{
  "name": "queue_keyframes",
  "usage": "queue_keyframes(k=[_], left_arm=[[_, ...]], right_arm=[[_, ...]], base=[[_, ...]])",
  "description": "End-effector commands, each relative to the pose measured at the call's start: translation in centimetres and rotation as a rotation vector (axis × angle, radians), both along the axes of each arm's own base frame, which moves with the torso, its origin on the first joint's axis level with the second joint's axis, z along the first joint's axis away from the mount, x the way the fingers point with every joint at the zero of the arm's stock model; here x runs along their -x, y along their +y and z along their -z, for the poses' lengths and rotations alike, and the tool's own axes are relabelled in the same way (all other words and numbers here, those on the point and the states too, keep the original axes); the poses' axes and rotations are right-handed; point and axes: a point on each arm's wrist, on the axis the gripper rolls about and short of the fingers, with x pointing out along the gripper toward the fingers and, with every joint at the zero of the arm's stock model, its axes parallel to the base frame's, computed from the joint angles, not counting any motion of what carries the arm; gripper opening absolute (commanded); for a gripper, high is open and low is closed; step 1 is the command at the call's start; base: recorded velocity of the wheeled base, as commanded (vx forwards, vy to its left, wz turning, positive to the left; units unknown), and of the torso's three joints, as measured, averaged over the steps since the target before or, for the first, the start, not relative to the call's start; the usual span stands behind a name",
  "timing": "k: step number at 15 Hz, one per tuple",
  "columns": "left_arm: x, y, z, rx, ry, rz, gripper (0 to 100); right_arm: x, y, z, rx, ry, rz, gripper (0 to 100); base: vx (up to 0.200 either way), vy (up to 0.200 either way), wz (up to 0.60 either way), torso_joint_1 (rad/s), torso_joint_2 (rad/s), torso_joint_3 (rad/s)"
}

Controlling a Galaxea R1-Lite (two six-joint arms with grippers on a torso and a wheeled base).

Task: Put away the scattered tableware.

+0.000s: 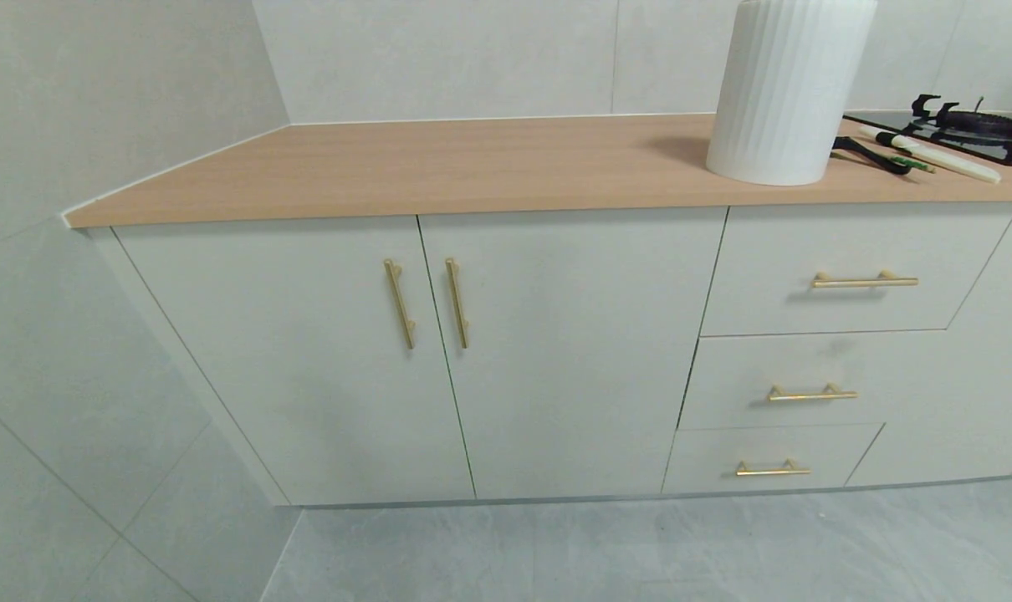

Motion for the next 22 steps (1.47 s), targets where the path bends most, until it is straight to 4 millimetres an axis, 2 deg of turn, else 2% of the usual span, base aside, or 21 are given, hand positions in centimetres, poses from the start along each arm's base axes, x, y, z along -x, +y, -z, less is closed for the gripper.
queue_keyframes(k=[1,3,4,21,22], left_arm=[[-0.28,-0.10,1.28,0.003,0.081,0.046,100],[-0.32,-0.29,1.43,0.048,0.087,0.135,100],[-0.32,-0.40,1.62,0.050,0.107,0.182,100],[-0.32,-0.39,1.60,0.067,0.103,0.180,100],[-0.32,-0.39,1.60,0.067,0.103,0.180,100]], right_arm=[[-0.16,0.02,0.76,0.000,0.047,-0.009,100],[-0.17,0.10,0.71,0.006,0.040,-0.044,100],[-0.20,0.25,1.20,0.012,0.094,-0.112,100],[-0.18,0.28,1.20,-0.005,0.089,-0.130,100],[-0.18,0.28,1.20,-0.004,0.090,-0.132,100]], base=[[0.000,0.000,0.00,0.000,0.00,0.000],[0.000,0.000,0.00,0.000,0.00,0.000],[0.000,0.000,0.00,0.000,0.00,0.000],[0.000,0.000,0.00,0.000,0.00,0.000],[0.000,-0.200,0.00,0.002,0.00,-0.002]])
